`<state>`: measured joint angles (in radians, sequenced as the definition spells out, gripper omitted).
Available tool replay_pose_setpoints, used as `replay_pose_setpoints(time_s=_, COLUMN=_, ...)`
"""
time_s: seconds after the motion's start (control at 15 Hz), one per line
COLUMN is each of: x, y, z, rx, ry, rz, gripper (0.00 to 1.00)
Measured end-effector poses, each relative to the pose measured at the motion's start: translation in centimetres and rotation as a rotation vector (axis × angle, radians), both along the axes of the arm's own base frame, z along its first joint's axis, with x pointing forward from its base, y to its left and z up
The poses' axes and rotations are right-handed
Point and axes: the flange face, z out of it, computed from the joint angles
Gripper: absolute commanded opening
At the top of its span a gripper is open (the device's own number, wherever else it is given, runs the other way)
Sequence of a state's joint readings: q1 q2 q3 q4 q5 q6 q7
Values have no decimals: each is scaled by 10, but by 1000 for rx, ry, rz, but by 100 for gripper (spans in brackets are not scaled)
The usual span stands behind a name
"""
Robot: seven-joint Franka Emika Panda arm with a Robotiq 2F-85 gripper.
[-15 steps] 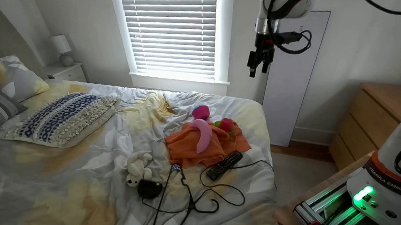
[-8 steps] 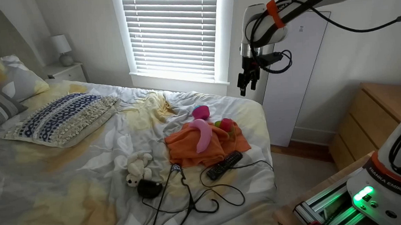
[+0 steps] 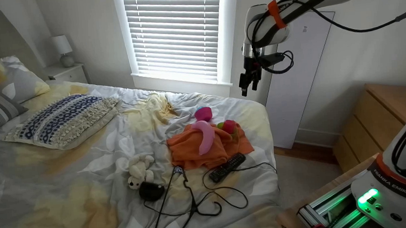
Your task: Pick up the pink cup from the green bowl and put it on the right side of the bed
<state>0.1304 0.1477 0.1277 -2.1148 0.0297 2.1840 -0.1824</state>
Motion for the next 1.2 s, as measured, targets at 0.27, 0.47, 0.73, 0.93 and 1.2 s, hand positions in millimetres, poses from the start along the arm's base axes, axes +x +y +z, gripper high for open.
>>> replay_pose_setpoints(time_s=0.27, x=27, y=-2, z=-46, rx=43, ry=2, rz=47, gripper=100)
replay_pose_setpoints(time_s=0.47, x=43, y=6, z=-94, rx=87, ry=49, rz=94, gripper=100)
replay_pose_setpoints(time_s=0.73, x=59, y=17, z=-151, rx=118, ry=105, rz=132, gripper=100)
replay_pose_setpoints(time_s=0.93, x=74, y=18, z=-176, rx=137, ry=99, rz=133, gripper=100)
replay_pose_setpoints(time_s=1.2, x=94, y=13, z=-192, rx=157, ry=72, rz=122, gripper=100)
